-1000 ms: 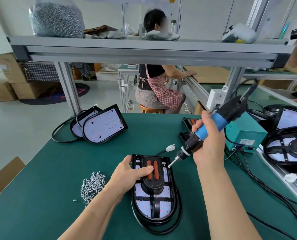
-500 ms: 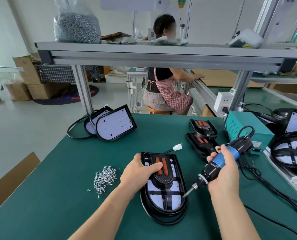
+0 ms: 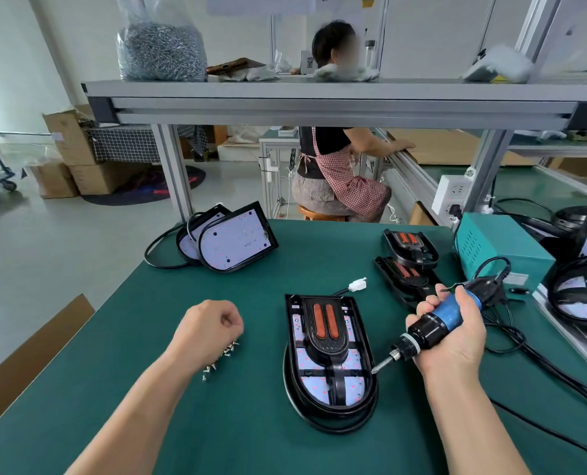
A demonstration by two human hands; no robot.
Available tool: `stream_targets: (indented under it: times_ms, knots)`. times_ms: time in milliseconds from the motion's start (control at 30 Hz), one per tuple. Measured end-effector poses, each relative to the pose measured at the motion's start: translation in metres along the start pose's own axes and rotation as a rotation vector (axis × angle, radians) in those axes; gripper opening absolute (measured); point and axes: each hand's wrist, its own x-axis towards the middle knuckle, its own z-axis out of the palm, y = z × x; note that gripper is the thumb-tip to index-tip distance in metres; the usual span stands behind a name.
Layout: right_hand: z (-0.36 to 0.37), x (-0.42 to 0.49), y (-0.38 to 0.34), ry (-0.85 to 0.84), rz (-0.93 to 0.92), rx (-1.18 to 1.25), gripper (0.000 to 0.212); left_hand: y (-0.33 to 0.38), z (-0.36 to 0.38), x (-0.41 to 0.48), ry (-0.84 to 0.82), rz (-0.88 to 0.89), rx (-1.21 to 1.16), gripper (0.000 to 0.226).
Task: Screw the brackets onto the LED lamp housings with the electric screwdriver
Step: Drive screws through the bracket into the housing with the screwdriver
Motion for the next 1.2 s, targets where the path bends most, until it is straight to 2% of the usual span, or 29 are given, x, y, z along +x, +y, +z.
stream_targets:
  times_ms: [100, 233, 400, 567, 667, 767, 867, 1000, 1100, 1200]
  knots:
    - [0.002, -0.001, 0.002, -0.012, 0.012, -0.01, 0.018, -0.001, -0.003, 0.0, -0.133, 0.062, 0.211, 0.018]
    - [0.001, -0.001, 0.004, -0.023, 0.019, -0.02, 0.017, 0.004, 0.002, 0.003, -0.182, 0.112, 0.454, 0.015]
    - [0.002, -0.002, 0.003, -0.023, 0.022, -0.029, 0.019, 0.006, 0.008, 0.006, -0.17, 0.074, 0.534, 0.026]
    - [0.004, -0.004, 0.003, -0.025, 0.013, -0.061, 0.02, 0.006, 0.01, 0.006, -0.142, 0.087, 0.543, 0.022]
    - [0.005, -0.004, 0.004, -0.023, 0.014, -0.063, 0.023, 0.003, 0.014, 0.003, -0.047, 0.098, 0.418, 0.02]
    - [0.004, -0.003, 0.003, -0.025, 0.013, -0.051, 0.024, 0.01, 0.017, -0.003, 0.035, 0.113, 0.189, 0.02]
    - [0.005, -0.004, 0.004, -0.02, 0.009, -0.053, 0.022, 0.027, 0.021, -0.014, 0.073, 0.124, -0.065, 0.021]
    - [0.007, -0.003, 0.006, -0.01, 0.017, -0.053, 0.018, 0.053, 0.028, -0.032, 0.095, 0.19, -0.276, 0.028]
    - [0.011, -0.003, 0.008, -0.012, 0.034, -0.039, 0.018, 0.067, 0.032, -0.041, 0.064, 0.202, -0.403, 0.029]
    - [0.015, -0.007, 0.013, -0.006, 0.042, -0.022, 0.019, 0.073, 0.038, -0.045, -0.08, 0.136, -0.559, 0.032]
